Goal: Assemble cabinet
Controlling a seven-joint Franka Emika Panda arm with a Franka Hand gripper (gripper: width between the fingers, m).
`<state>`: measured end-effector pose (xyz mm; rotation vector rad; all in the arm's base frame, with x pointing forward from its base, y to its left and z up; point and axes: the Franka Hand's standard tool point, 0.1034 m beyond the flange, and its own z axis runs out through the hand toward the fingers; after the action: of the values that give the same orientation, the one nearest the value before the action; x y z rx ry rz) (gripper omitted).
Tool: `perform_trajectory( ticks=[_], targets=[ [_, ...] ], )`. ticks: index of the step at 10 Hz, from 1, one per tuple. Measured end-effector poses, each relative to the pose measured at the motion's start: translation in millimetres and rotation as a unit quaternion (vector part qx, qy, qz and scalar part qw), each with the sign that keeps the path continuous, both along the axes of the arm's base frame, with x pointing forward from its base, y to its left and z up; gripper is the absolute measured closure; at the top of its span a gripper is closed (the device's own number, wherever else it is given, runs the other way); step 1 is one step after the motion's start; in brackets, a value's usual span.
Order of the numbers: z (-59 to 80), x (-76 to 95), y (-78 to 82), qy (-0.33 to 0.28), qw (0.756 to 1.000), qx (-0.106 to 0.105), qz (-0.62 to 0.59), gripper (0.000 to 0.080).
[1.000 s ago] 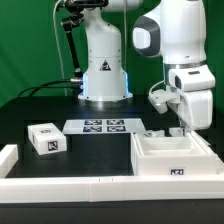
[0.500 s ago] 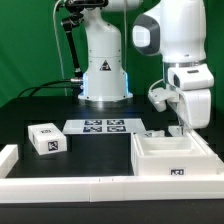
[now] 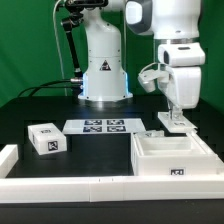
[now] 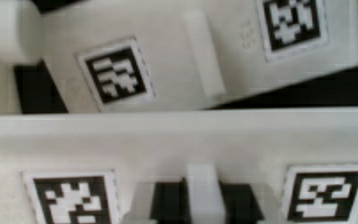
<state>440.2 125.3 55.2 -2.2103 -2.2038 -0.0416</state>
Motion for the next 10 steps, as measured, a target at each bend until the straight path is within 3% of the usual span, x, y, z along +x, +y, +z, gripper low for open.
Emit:
perform_trajectory(
  ticks=[3,7,10],
  targets=[
    [-2.1,-2.2,2.3,0.003,1.000,0.000,-0.002,0.0729],
    [-6.3,3.9,-22.9,0.006,1.000,-0.001,-0.014,0.0729],
    [-5.2,4.3,-22.1,0.006,1.000,-0.001,-0.019,0.0729]
  ],
)
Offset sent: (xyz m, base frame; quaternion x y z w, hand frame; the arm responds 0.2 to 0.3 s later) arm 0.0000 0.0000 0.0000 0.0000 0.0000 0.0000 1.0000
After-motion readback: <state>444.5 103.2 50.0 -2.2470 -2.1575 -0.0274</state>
